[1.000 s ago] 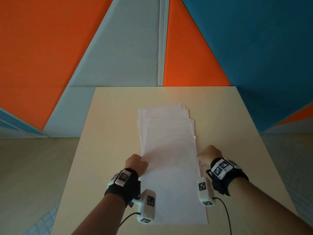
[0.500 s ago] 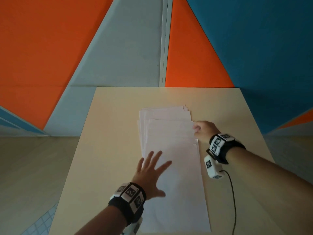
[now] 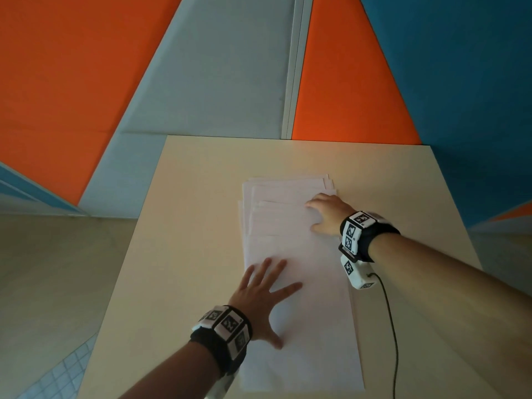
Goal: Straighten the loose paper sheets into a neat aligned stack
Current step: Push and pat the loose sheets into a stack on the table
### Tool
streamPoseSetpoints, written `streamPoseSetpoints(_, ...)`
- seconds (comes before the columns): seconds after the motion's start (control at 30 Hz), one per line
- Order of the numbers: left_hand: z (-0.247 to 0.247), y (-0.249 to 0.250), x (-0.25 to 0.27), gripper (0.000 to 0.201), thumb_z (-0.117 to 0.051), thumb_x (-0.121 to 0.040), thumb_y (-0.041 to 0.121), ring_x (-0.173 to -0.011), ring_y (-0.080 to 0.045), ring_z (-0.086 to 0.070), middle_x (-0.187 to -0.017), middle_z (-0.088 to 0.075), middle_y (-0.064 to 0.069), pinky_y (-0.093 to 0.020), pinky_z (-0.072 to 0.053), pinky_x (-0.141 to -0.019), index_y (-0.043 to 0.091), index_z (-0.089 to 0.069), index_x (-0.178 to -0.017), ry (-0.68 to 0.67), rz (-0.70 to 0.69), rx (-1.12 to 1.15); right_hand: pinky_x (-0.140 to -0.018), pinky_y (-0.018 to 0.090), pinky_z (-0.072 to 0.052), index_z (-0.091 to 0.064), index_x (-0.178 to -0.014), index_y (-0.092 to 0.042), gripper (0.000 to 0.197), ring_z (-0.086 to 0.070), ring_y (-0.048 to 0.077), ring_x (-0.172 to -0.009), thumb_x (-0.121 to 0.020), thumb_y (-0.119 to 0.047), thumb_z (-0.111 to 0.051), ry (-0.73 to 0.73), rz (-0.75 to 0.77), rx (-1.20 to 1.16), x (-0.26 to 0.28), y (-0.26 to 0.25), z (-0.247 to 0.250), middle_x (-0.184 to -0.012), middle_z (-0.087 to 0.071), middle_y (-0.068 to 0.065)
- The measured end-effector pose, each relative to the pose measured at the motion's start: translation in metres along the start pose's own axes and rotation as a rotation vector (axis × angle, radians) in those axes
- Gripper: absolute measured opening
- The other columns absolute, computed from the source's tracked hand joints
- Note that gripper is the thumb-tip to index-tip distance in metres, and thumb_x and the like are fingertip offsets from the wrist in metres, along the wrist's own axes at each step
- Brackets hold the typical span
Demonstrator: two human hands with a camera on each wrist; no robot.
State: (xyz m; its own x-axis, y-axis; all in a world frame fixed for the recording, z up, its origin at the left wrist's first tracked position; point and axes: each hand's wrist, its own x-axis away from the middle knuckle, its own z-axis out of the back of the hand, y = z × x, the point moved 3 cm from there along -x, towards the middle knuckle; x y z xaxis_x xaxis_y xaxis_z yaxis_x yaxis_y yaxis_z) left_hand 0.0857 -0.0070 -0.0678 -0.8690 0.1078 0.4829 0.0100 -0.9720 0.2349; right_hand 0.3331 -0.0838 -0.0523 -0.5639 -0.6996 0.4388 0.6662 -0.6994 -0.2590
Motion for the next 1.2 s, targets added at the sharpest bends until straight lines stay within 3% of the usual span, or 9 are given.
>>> streamPoseSetpoints(0.07, 0.004, -0.001, -0.002, 0.123, -0.074, -0.058, 0.066, -0.144, -0.028, 0.03, -0.158, 0.03, 0.001, -0.048, 0.02, -0.113, 0.053, 0.011, -0.145, -0.008, 0.01, -0.008, -0.109, 0.034, -0.034, -0.05, -0.14, -0.018, 0.062, -0.043, 0.029, -0.131, -0.082, -0.028, -0.067, 0.002, 0.018, -0.011, 0.001, 0.001, 0.0, -0.143, -0.046, 0.003)
streamPoseSetpoints(0.17, 0.006, 0.007, 0.003, 0.121, -0.073, -0.063, 0.063, -0.138, -0.024, 0.037, -0.151, 0.04, 0.002, -0.052, 0.02, -0.114, 0.049, 0.015, -0.146, -0.012, -0.018, -0.014, -0.109, 0.036, -0.036, -0.051, -0.139, -0.018, 0.056, -0.042, 0.027, -0.131, -0.085, -0.029, -0.063, 0.05, 0.011, -0.013, -0.002, 0.002, 0.005, -0.145, -0.044, 0.002)
streamPoseSetpoints(0.27, -0.002, 0.022, 0.014, 0.123, -0.071, -0.062, 0.067, -0.136, -0.026, 0.041, -0.148, 0.044, 0.004, -0.058, 0.028, -0.104, 0.051, 0.019, -0.144, -0.058, -0.106, -0.034, -0.11, 0.04, -0.036, -0.035, -0.149, -0.02, 0.067, -0.032, 0.025, -0.14, -0.088, -0.03, -0.059, 0.07, -0.043, 0.008, -0.008, -0.001, 0.011, -0.156, -0.029, -0.001)
streamPoseSetpoints(0.37, -0.017, 0.032, 0.023, 0.13, -0.075, -0.057, 0.067, -0.131, -0.028, 0.047, -0.151, 0.043, 0.003, -0.065, 0.033, -0.094, 0.051, 0.021, -0.143, -0.137, -0.163, -0.07, -0.111, 0.045, -0.03, -0.022, -0.153, -0.027, 0.073, -0.02, 0.024, -0.147, -0.089, -0.036, -0.055, -0.006, -0.096, 0.042, -0.013, -0.005, 0.01, -0.162, -0.016, -0.005)
streamPoseSetpoints(0.53, -0.018, 0.032, 0.023, 0.131, -0.079, -0.055, 0.062, -0.134, -0.028, 0.044, -0.153, 0.039, 0.005, -0.064, 0.035, -0.091, 0.053, 0.018, -0.143, -0.13, -0.166, -0.071, -0.111, 0.045, -0.026, -0.024, -0.152, -0.031, 0.072, -0.017, 0.023, -0.147, -0.088, -0.04, -0.054, -0.037, -0.117, 0.079, -0.012, -0.006, 0.007, -0.162, -0.016, -0.007)
streamPoseSetpoints(0.8, -0.003, 0.02, 0.011, 0.124, -0.077, -0.06, 0.06, -0.138, -0.026, 0.039, -0.148, 0.042, 0.007, -0.064, 0.031, -0.092, 0.055, 0.014, -0.143, -0.098, -0.111, -0.052, -0.11, 0.042, -0.025, -0.045, -0.142, -0.034, 0.056, -0.03, 0.024, -0.141, -0.087, -0.044, -0.055, 0.017, -0.068, 0.072, -0.011, -0.006, 0.01, -0.154, -0.034, -0.008)
streamPoseSetpoints(0.87, -0.001, 0.019, 0.009, 0.122, -0.077, -0.061, 0.059, -0.139, -0.027, 0.039, -0.147, 0.044, 0.008, -0.066, 0.029, -0.093, 0.055, 0.013, -0.143, -0.092, -0.109, -0.056, -0.11, 0.042, -0.026, -0.041, -0.143, -0.03, 0.06, -0.027, 0.024, -0.143, -0.087, -0.043, -0.056, 0.039, -0.066, 0.067, -0.016, -0.006, 0.012, -0.157, -0.029, -0.007)
streamPoseSetpoints(1.0, 0.0, 0.015, 0.008, 0.121, -0.077, -0.061, 0.059, -0.138, -0.03, 0.039, -0.148, 0.043, 0.007, -0.073, 0.021, -0.1, 0.057, 0.014, -0.141, -0.097, -0.071, -0.043, -0.117, 0.046, -0.019, -0.015, -0.155, -0.03, 0.081, -0.005, 0.022, -0.152, -0.087, -0.049, -0.054, -0.049, -0.102, 0.064, -0.025, -0.006, 0.008, -0.165, 0.0, -0.008)
streamPoseSetpoints(1.2, 0.002, 0.003, -0.002, 0.122, -0.076, -0.057, 0.064, -0.142, -0.032, 0.033, -0.157, 0.033, 0.005, -0.076, 0.013, -0.103, 0.059, 0.013, -0.14, -0.085, -0.009, -0.037, -0.115, 0.044, -0.019, -0.028, -0.151, -0.034, 0.071, -0.015, 0.017, -0.15, -0.087, -0.054, -0.05, -0.014, -0.101, 0.073, -0.02, -0.01, 0.005, -0.162, -0.018, -0.01)
